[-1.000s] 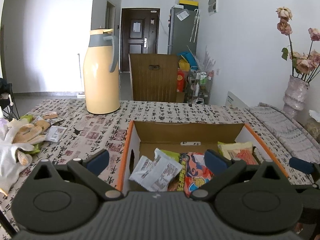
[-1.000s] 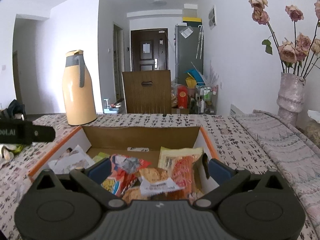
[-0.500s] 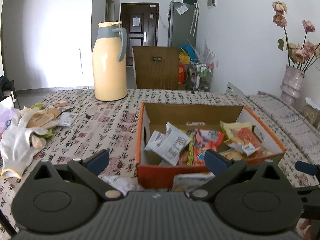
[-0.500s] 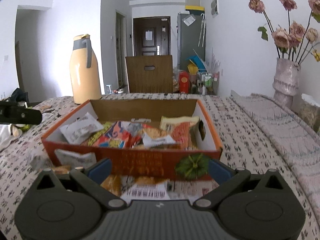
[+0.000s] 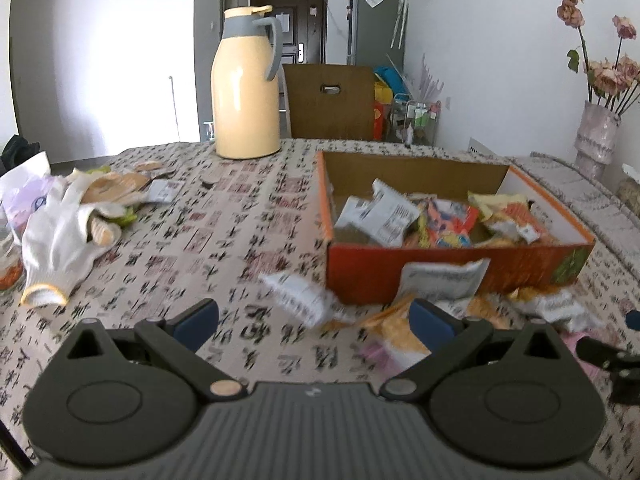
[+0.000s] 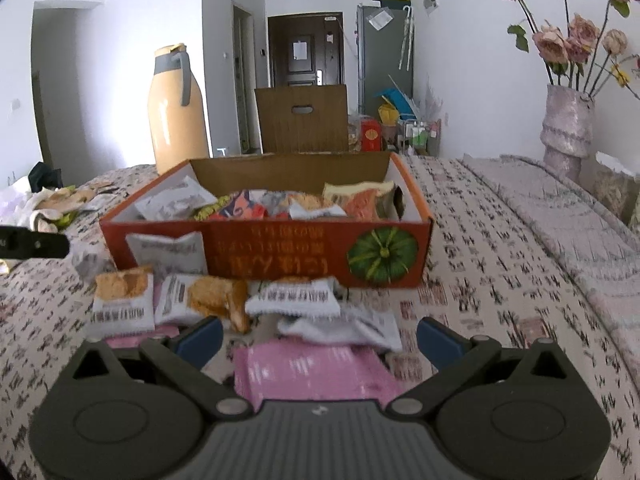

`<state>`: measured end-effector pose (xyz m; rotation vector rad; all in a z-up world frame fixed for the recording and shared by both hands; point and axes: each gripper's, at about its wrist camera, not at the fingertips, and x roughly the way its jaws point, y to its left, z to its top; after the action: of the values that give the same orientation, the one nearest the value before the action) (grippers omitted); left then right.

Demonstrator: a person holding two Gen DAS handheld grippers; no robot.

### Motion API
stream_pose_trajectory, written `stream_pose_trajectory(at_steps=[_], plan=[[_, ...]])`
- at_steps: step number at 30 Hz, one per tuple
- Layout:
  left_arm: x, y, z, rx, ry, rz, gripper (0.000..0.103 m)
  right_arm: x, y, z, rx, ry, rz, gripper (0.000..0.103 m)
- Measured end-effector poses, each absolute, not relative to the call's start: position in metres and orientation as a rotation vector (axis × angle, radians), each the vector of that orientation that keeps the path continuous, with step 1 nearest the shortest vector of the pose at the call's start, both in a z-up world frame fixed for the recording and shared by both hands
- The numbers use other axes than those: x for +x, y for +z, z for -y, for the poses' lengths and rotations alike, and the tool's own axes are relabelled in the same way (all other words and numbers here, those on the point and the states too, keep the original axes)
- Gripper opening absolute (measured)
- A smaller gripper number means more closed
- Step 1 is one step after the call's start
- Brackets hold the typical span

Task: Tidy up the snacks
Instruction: 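Move the right gripper to the pile and grasp a pink wrapped packet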

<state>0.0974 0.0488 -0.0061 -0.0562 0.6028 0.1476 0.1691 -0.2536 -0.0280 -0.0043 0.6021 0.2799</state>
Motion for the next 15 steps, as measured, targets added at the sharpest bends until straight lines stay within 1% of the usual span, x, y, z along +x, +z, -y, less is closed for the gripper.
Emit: stream_pose_trajectory(at_steps=[5, 15], plan=[[0.083, -0.02, -0.06, -0.089, 0.158, -0.62, 0.103, 0.159, -0.038, 0.26, 0.011, 0.282, -0.619, 0.103], [0.081, -0.026, -0.057, -0.118, 0.127, -0.642, 0.103, 0.162, -0.049, 0.258, 0.013, 0.278, -0.646, 0.103]])
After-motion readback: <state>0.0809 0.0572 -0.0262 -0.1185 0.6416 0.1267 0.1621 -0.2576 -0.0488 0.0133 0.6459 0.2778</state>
